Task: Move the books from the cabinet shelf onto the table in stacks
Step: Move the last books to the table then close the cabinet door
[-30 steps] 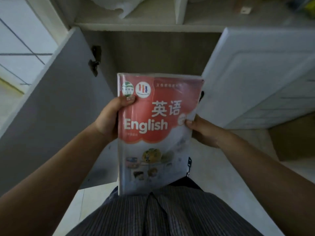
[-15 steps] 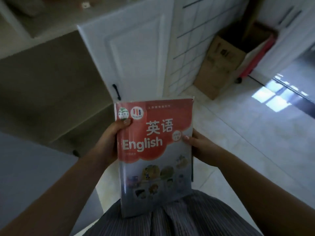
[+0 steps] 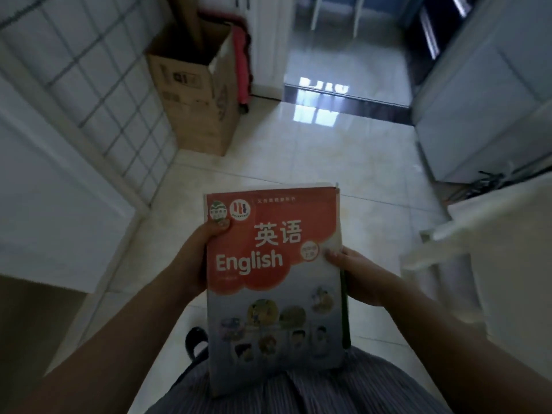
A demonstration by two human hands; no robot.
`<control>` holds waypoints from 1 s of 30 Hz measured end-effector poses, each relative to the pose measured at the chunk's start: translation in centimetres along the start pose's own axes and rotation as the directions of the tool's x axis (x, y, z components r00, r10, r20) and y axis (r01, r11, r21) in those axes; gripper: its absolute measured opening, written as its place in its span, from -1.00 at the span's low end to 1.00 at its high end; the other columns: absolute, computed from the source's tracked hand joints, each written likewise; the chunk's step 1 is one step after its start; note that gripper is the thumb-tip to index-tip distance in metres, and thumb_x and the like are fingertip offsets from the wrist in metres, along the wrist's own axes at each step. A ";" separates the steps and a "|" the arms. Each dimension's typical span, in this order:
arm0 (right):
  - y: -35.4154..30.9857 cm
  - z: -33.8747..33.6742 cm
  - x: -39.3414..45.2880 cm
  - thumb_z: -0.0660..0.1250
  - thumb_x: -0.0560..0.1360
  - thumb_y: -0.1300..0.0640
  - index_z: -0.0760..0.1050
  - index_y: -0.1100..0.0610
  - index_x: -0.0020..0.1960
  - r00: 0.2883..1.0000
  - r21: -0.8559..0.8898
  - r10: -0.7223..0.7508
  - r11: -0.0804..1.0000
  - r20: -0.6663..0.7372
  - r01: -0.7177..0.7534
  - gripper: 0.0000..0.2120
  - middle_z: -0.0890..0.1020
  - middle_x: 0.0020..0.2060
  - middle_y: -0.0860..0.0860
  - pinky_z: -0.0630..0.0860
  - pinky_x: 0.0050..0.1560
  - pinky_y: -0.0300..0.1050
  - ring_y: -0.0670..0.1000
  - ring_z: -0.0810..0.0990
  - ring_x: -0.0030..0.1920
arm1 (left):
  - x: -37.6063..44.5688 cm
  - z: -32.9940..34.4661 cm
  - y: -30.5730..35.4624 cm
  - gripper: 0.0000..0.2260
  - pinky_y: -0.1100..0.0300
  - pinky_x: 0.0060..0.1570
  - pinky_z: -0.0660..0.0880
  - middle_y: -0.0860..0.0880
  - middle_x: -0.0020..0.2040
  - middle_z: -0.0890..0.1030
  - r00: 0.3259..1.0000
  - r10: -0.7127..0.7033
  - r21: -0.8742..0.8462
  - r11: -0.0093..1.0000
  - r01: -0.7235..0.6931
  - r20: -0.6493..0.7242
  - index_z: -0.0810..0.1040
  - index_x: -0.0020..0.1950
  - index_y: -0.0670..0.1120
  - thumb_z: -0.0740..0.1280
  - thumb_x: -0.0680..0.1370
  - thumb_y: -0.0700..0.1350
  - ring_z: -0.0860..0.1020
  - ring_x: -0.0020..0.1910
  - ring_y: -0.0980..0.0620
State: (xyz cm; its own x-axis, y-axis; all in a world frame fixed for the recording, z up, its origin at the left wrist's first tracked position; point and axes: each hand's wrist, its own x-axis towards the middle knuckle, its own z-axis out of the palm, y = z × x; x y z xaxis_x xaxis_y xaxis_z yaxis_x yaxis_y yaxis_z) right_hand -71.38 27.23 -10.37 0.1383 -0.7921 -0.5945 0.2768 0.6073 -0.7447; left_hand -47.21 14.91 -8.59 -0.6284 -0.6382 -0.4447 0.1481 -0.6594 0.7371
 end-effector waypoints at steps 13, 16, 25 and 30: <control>9.1 -5.6 -12.3 0.50 0.23 -0.24 0.36 0.17 0.37 0.832 0.334 -0.127 0.875 -0.540 0.351 -0.15 0.56 0.24 0.22 0.41 0.28 0.29 0.26 0.55 0.23 | 8.7 15.3 -5.4 -0.71 0.04 -0.29 0.64 -0.13 -0.18 0.72 0.889 -0.346 0.402 0.891 0.212 0.299 0.55 0.04 -0.13 0.33 0.37 -0.04 0.68 -0.26 -0.09; 10.7 -4.8 -14.0 0.51 0.21 -0.22 0.38 0.16 0.34 0.774 0.382 -0.114 0.819 -0.623 0.428 -0.17 0.58 0.22 0.21 0.44 0.26 0.26 0.25 0.56 0.21 | 9.9 17.6 -6.6 -0.80 0.03 -0.24 0.62 -0.12 -0.19 0.72 0.838 -0.437 0.487 0.838 0.247 0.328 0.56 0.05 -0.12 0.23 0.53 -0.07 0.68 -0.26 -0.08; 15.5 -2.2 -16.4 0.43 0.33 -0.18 0.38 0.12 0.36 0.565 0.457 0.055 0.655 -0.823 0.602 -0.30 0.61 0.19 0.18 0.49 0.21 0.22 0.24 0.59 0.18 | 11.7 22.4 -11.4 -0.81 0.08 -0.26 0.60 -0.11 -0.21 0.72 0.664 -0.669 0.694 0.651 0.307 0.334 0.57 0.04 -0.08 0.23 0.53 -0.05 0.67 -0.30 -0.07; 18.3 -1.9 -19.0 0.33 0.41 -0.13 0.41 0.11 0.34 0.428 0.436 0.153 0.554 -0.891 0.709 -0.43 0.62 0.17 0.18 0.53 0.16 0.19 0.23 0.60 0.16 | 11.1 26.8 -15.0 -0.76 0.10 -0.25 0.58 -0.09 -0.21 0.72 0.534 -0.778 0.805 0.529 0.269 0.332 0.58 0.02 -0.07 0.32 0.43 0.01 0.68 -0.29 -0.04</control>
State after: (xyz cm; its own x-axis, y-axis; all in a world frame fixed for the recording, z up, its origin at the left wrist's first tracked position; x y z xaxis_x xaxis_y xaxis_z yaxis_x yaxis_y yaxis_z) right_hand -70.70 53.52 -13.28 -0.7453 -0.1916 -0.6386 0.6662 -0.2521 -0.7019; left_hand -76.92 28.33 -10.95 -0.7044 0.3040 -0.6413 -0.7055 -0.2009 0.6797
